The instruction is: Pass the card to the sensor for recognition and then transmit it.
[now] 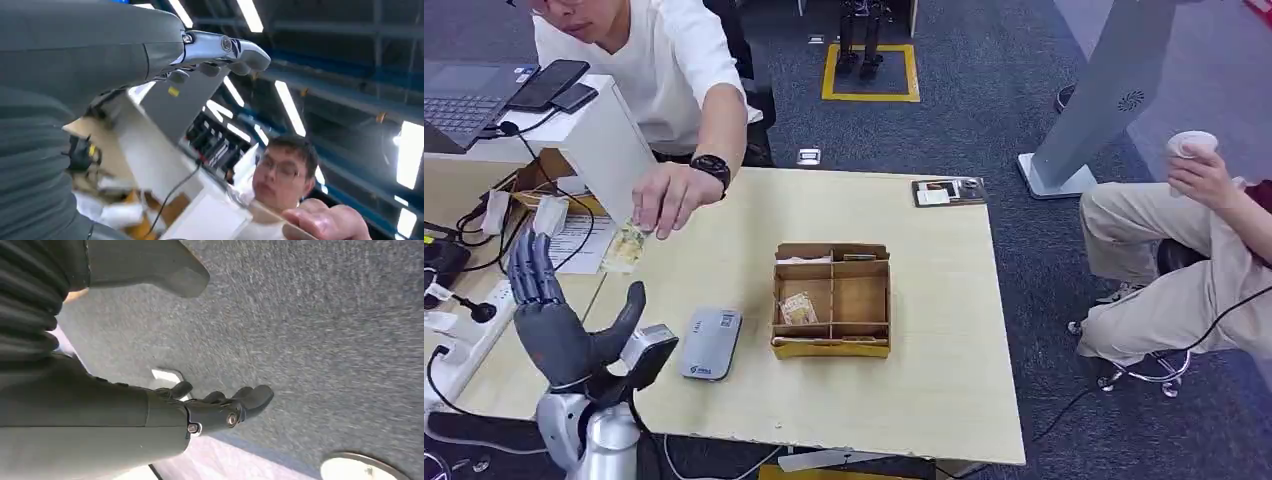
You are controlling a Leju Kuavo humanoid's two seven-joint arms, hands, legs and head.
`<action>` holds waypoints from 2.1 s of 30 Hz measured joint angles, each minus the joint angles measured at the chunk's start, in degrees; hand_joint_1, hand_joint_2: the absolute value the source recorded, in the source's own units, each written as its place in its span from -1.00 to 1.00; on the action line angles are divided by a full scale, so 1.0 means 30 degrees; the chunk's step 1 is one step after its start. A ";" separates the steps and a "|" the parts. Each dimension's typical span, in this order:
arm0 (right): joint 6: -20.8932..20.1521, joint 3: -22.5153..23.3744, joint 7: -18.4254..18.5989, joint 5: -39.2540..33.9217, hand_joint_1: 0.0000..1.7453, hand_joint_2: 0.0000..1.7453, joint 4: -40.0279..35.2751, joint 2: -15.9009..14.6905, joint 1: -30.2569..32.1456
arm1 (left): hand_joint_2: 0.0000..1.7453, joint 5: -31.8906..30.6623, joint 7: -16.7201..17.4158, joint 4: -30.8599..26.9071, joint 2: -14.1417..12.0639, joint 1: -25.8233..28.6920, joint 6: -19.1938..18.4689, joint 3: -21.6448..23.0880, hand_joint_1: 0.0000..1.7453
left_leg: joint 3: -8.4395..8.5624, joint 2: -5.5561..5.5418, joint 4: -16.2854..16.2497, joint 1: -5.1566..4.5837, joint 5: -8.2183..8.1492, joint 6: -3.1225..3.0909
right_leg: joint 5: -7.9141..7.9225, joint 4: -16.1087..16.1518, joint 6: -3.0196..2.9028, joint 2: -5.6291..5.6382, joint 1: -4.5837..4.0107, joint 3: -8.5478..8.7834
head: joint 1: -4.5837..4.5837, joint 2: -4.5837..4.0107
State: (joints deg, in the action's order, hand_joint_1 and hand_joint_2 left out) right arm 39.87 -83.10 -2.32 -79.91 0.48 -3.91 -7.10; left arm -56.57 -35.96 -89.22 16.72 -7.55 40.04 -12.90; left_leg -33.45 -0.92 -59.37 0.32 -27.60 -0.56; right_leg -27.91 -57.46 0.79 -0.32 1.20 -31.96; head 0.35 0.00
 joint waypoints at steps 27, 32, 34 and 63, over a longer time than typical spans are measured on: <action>0.0000 -0.0633 0.0590 0.0546 -1.00 1.00 -0.0007 0.0175 -0.0293 | 1.00 -0.0779 -0.1092 -0.0473 0.0685 -0.2685 0.0000 -0.3699 -1.00 | -0.0006 0.0001 0.0000 -0.0002 -0.0002 0.0002 | 0.0002 -0.0001 -0.0004 0.0004 0.0001 -0.0008 | 0.0007 0.0000; 0.0000 -0.0641 0.0634 0.0408 -1.00 1.00 -0.0007 0.0175 -0.0300 | 1.00 -0.0669 -0.0794 -0.0473 0.0699 -0.2683 0.0000 -0.3699 1.00 | -0.0005 0.0003 0.0000 -0.0002 -0.0002 0.0002 | 0.0002 -0.0001 -0.0004 0.0006 0.0001 -0.0011 | 0.0007 0.0007; 0.0000 -0.0648 0.0634 0.0283 -1.00 1.00 -0.0007 0.0175 -0.0300 | 1.00 -0.0669 -0.0742 -0.0473 0.0721 -0.2681 0.0000 -0.3699 1.00 | -0.0006 0.0004 0.0000 -0.0002 -0.0002 0.0002 | 0.0002 -0.0001 -0.0004 0.0008 0.0001 -0.0012 | 0.0007 0.0000; 0.0000 -0.0677 0.0634 -0.0103 -1.00 1.00 -0.0007 0.0175 -0.0300 | 1.00 0.0387 -0.0815 -0.0473 0.0721 -0.2672 0.0000 -0.3699 1.00 | -0.0008 0.0003 0.0000 -0.0003 -0.0002 0.0002 | 0.0002 0.0000 -0.0004 0.0006 0.0002 -0.0011 | 0.0007 0.0007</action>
State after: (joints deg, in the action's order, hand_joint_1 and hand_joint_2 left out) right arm 39.87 -85.13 -0.42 -80.21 0.46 -3.39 -8.00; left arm -55.41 -38.40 -90.64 18.88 -15.57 40.04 -24.00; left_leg -33.47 -0.92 -59.37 0.31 -27.61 -0.55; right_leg -27.91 -57.47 0.78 -0.30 1.20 -31.99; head 0.37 0.02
